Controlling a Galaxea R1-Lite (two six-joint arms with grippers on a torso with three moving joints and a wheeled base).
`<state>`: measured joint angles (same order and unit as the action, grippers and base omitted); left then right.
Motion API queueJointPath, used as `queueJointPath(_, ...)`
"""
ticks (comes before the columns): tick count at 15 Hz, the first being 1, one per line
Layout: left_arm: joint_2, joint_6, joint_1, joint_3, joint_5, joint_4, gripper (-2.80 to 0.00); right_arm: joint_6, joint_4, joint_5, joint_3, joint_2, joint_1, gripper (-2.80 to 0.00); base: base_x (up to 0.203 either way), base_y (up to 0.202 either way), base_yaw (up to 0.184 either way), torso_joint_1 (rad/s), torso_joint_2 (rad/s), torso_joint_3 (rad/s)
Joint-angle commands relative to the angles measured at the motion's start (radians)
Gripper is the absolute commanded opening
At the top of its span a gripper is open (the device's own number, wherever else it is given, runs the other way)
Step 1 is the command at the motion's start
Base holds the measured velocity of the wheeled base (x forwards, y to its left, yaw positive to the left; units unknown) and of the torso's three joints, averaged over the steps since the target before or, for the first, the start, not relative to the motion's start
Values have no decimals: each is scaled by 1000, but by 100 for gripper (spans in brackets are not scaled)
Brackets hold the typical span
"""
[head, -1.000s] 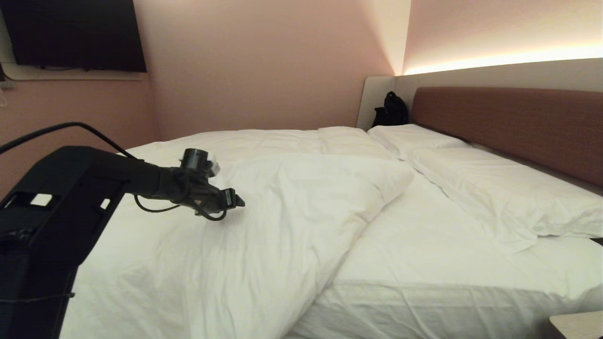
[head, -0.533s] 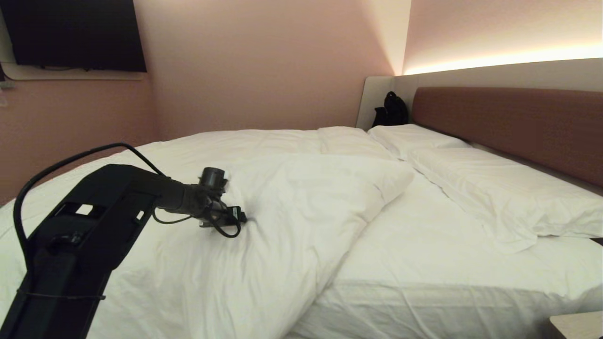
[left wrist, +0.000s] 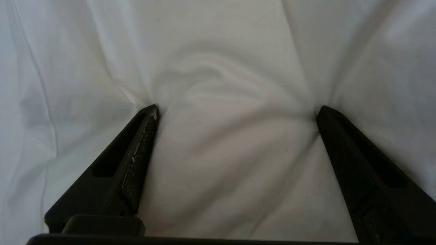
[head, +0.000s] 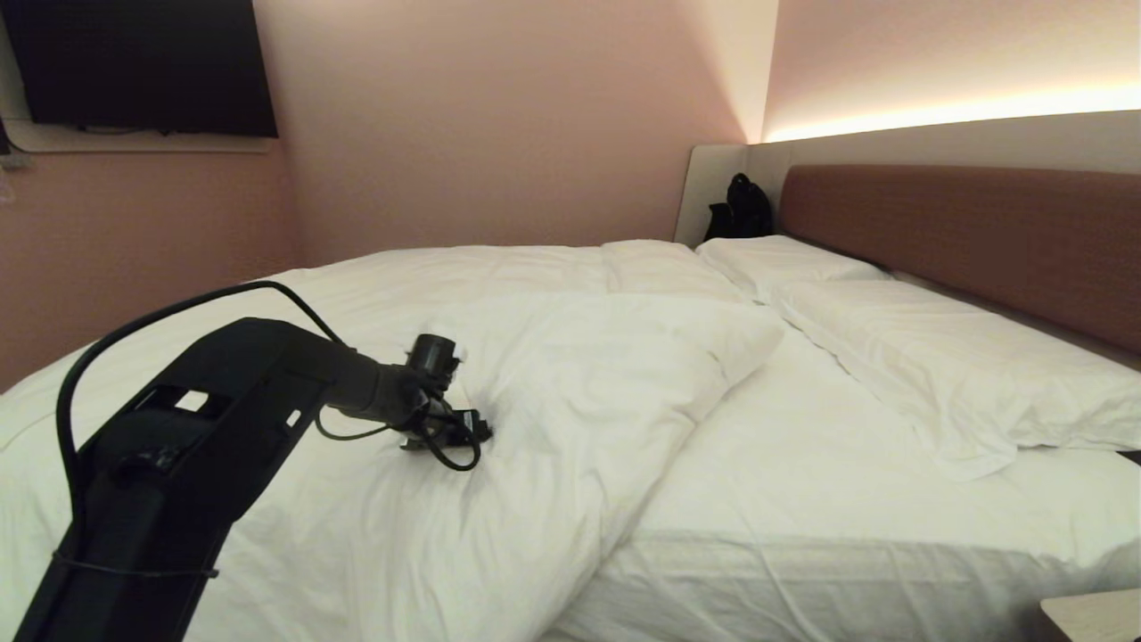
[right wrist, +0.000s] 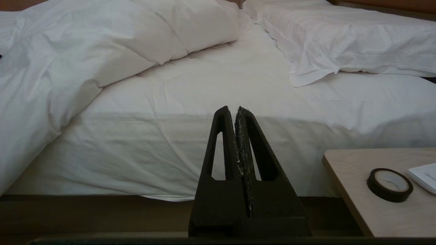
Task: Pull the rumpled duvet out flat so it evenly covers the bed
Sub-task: Flatten the corners of the folded blanket
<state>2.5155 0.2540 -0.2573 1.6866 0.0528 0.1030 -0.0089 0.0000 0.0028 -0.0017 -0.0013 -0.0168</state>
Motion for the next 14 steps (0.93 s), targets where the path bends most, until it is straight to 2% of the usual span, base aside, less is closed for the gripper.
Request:
queueJointPath(1,2,9,-5,-3,7,3,0,0,0,0,0,1,0,-280,0,0,0,0,0,0)
queueJointPath(7,11,28,-7,-13,10,7,0,0,0,0,0,1,0,-280,0,0,0,0,0,0)
queueJointPath(8,11,33,-7,-19,9,7,-268,0,0,0,0,1,0,-280,0,0,0,0,0,0)
queueJointPath(9,8,33,-7,-22,7,7,-280,0,0,0,0,1,0,-280,0,0,0,0,0,0)
queueJointPath(14,-23,33,-7,-28,2,14,-280,0,0,0,0,1,0,-280,0,0,0,0,0,0)
